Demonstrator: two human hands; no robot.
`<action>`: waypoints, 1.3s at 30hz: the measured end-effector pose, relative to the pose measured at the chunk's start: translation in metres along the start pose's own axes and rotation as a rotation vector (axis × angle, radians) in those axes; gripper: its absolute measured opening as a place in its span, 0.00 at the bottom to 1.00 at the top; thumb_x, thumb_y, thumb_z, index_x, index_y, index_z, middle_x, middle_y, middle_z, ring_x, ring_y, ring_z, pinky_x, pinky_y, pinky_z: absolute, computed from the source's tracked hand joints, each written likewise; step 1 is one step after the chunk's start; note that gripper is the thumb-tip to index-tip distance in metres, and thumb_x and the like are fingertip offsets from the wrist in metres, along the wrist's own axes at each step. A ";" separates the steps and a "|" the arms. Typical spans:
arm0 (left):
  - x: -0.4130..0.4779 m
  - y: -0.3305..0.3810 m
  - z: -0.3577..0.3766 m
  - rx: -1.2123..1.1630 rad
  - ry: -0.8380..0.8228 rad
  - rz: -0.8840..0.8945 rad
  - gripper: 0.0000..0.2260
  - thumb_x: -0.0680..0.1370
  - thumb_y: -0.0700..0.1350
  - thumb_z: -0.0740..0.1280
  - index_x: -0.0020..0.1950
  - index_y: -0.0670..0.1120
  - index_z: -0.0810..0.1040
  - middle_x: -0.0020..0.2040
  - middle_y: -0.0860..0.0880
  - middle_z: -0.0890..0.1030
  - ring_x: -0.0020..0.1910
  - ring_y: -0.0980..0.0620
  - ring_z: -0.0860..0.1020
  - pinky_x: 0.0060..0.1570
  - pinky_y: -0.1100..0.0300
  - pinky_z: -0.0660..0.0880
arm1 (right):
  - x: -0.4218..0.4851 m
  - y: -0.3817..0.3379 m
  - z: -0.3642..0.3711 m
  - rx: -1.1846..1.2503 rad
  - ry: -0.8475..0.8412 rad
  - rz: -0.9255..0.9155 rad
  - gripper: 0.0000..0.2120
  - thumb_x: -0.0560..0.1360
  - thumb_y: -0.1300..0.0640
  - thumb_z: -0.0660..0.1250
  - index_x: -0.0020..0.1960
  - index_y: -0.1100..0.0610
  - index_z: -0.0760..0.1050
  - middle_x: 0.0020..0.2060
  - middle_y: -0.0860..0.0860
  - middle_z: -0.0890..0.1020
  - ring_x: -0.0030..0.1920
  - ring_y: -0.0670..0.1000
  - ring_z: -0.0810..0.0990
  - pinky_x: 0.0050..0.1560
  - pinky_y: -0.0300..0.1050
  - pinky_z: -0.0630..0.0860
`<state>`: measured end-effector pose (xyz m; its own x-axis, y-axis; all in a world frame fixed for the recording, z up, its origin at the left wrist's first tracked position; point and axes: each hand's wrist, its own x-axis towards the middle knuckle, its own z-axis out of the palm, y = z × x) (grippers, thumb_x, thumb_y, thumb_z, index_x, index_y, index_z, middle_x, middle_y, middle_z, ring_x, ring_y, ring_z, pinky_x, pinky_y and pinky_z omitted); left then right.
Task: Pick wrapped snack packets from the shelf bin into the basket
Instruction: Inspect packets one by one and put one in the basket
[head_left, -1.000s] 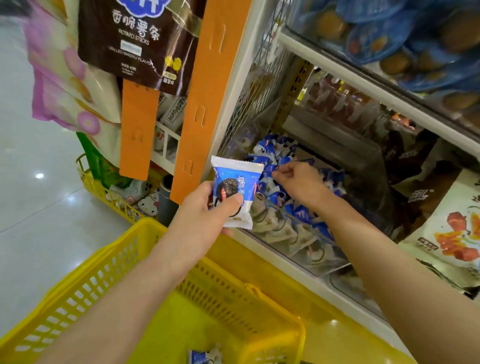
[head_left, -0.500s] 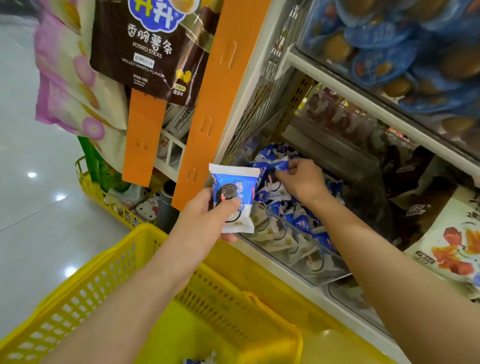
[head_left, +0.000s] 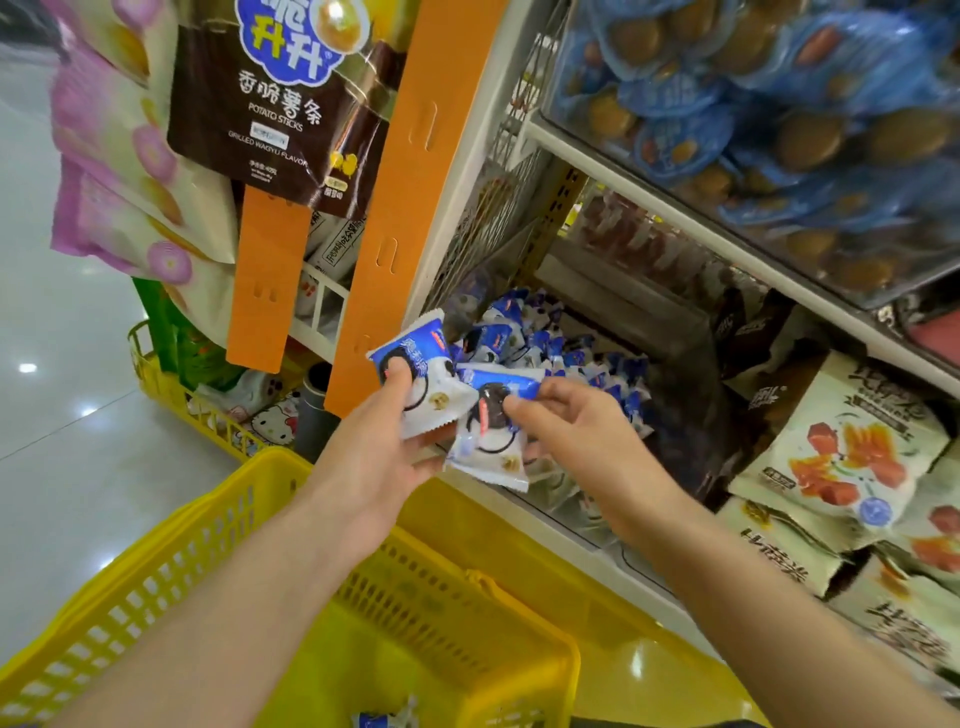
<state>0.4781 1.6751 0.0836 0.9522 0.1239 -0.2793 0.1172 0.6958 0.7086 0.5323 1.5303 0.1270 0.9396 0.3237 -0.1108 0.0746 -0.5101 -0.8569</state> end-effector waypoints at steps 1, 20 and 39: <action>-0.001 -0.002 0.001 0.019 -0.020 -0.024 0.18 0.79 0.56 0.54 0.60 0.48 0.75 0.48 0.48 0.85 0.46 0.50 0.83 0.48 0.48 0.77 | -0.003 -0.001 0.004 0.012 -0.011 0.008 0.04 0.75 0.56 0.67 0.47 0.56 0.76 0.39 0.53 0.83 0.31 0.42 0.80 0.32 0.33 0.76; -0.012 0.004 -0.004 0.446 -0.130 -0.054 0.16 0.71 0.42 0.71 0.59 0.45 0.76 0.49 0.47 0.83 0.48 0.53 0.82 0.48 0.59 0.78 | 0.026 -0.019 -0.005 0.073 0.057 -0.055 0.18 0.75 0.48 0.64 0.47 0.66 0.74 0.38 0.58 0.75 0.39 0.48 0.73 0.44 0.41 0.73; -0.001 0.006 -0.007 0.384 0.089 -0.032 0.18 0.70 0.41 0.73 0.58 0.48 0.73 0.51 0.47 0.81 0.48 0.52 0.81 0.56 0.52 0.76 | 0.117 0.026 -0.012 -0.517 0.191 0.104 0.13 0.73 0.51 0.70 0.37 0.60 0.74 0.29 0.54 0.77 0.40 0.58 0.82 0.49 0.56 0.79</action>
<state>0.4758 1.6838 0.0836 0.9200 0.1793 -0.3485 0.2596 0.3876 0.8845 0.6486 1.5458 0.0980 0.9909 0.1259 -0.0472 0.0877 -0.8716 -0.4823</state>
